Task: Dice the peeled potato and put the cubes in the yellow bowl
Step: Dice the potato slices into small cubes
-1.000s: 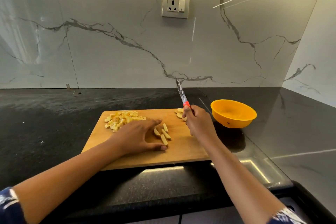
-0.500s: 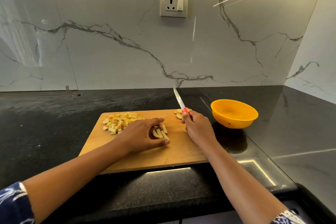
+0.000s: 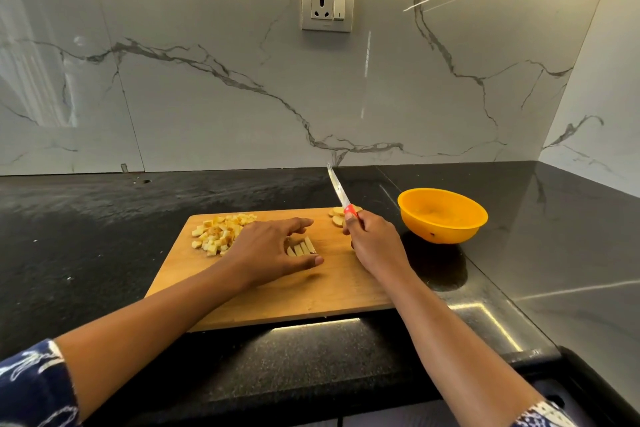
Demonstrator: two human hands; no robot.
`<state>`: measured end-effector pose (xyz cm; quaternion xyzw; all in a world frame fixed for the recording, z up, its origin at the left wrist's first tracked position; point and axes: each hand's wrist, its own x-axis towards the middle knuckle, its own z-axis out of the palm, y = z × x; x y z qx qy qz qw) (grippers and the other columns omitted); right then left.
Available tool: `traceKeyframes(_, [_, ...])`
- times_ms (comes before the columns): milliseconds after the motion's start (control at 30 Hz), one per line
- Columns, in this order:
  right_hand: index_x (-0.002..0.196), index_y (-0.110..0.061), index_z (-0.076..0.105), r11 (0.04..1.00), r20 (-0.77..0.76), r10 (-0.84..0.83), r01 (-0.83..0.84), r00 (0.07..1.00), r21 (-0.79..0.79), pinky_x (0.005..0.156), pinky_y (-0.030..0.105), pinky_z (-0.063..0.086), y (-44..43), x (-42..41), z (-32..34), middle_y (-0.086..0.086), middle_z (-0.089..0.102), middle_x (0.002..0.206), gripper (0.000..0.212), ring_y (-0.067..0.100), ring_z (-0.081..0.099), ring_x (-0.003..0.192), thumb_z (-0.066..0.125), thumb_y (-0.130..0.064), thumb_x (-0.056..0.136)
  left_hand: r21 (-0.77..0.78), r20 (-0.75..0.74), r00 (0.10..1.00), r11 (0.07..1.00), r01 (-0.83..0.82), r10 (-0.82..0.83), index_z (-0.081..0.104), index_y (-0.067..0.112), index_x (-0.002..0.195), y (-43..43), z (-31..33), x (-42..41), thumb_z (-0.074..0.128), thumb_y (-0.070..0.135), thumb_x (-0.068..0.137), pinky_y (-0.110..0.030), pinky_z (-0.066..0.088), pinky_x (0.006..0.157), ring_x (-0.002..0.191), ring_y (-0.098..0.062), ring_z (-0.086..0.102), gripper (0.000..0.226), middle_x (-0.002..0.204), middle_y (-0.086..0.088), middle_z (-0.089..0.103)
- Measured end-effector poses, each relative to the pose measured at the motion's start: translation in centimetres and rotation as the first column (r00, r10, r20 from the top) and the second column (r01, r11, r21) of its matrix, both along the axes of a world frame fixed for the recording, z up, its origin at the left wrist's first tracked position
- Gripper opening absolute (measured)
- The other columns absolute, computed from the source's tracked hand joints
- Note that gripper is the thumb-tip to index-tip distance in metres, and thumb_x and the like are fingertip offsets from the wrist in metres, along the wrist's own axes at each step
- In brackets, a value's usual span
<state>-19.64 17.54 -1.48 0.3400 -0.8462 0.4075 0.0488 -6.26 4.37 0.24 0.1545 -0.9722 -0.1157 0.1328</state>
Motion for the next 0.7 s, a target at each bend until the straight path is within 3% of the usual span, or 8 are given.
traceKeyframes(133, [0.104, -0.014, 0.066, 1.0, 0.004, -0.005, 0.005, 1.0, 0.002, 0.062, 0.021, 0.043, 0.0, 0.0, 0.0, -0.004, 0.06, 0.076, 0.042, 0.007, 0.055, 0.069, 0.035, -0.042, 0.101, -0.039, 0.024, 0.999, 0.999, -0.025, 0.026, 0.04, 0.035, 0.139, 0.3, 0.3, -0.8, 0.051, 0.066, 0.081, -0.037, 0.042, 0.1, 0.116, -0.01, 0.052, 0.066, 0.128, 0.012, 0.057])
traceKeyframes(267, [0.099, -0.013, 0.066, 1.0, 0.012, 0.013, -0.013, 1.0, -0.004, 0.056, 0.021, 0.035, 0.2, 0.0, 0.1, -0.003, 0.058, 0.072, 0.041, 0.007, 0.053, 0.065, 0.035, -0.04, 0.102, -0.126, 0.083, 0.994, 0.99, -0.056, 0.067, 0.054, 0.037, 0.125, 0.8, 0.7, -1.8, 0.055, 0.059, 0.084, -0.039, 0.035, 0.101, 0.111, -0.007, 0.05, 0.047, 0.119, 0.015, 0.059])
traceKeyframes(467, [0.096, -0.015, 0.065, 1.0, 0.008, 0.012, -0.012, 1.0, 0.007, 0.055, 0.02, 0.035, 0.4, 0.1, 0.2, -0.005, 0.057, 0.07, 0.04, 0.006, 0.053, 0.063, 0.035, -0.041, 0.102, -0.056, 0.046, 0.998, 0.997, -0.05, 0.053, 0.059, 0.037, 0.118, 0.8, 0.7, -2.5, 0.061, 0.056, 0.082, -0.038, 0.037, 0.097, 0.105, -0.004, 0.05, 0.041, 0.112, 0.017, 0.061])
traceKeyframes(567, [0.096, -0.015, 0.065, 1.0, 0.01, 0.007, -0.007, 1.0, -0.001, 0.056, 0.02, 0.037, 0.3, 0.1, 0.1, -0.005, 0.058, 0.07, 0.04, 0.006, 0.054, 0.063, 0.035, -0.041, 0.102, 0.053, -0.021, 0.999, 0.997, -0.049, 0.05, 0.061, 0.039, 0.116, 0.9, 0.7, -2.9, 0.063, 0.057, 0.079, -0.041, 0.039, 0.097, 0.1, -0.003, 0.049, 0.041, 0.11, 0.018, 0.061])
traceKeyframes(700, [0.097, -0.014, 0.066, 1.0, 0.014, 0.006, -0.006, 1.0, -0.01, 0.058, 0.021, 0.039, 0.2, 0.1, 0.1, -0.004, 0.059, 0.072, 0.04, 0.007, 0.054, 0.065, 0.035, -0.04, 0.102, 0.141, -0.029, 0.996, 0.987, -0.08, 0.084, 0.063, 0.04, 0.109, 0.7, 0.2, -3.5, 0.065, 0.057, 0.077, -0.043, 0.037, 0.097, 0.106, -0.005, 0.051, 0.036, 0.111, 0.019, 0.061])
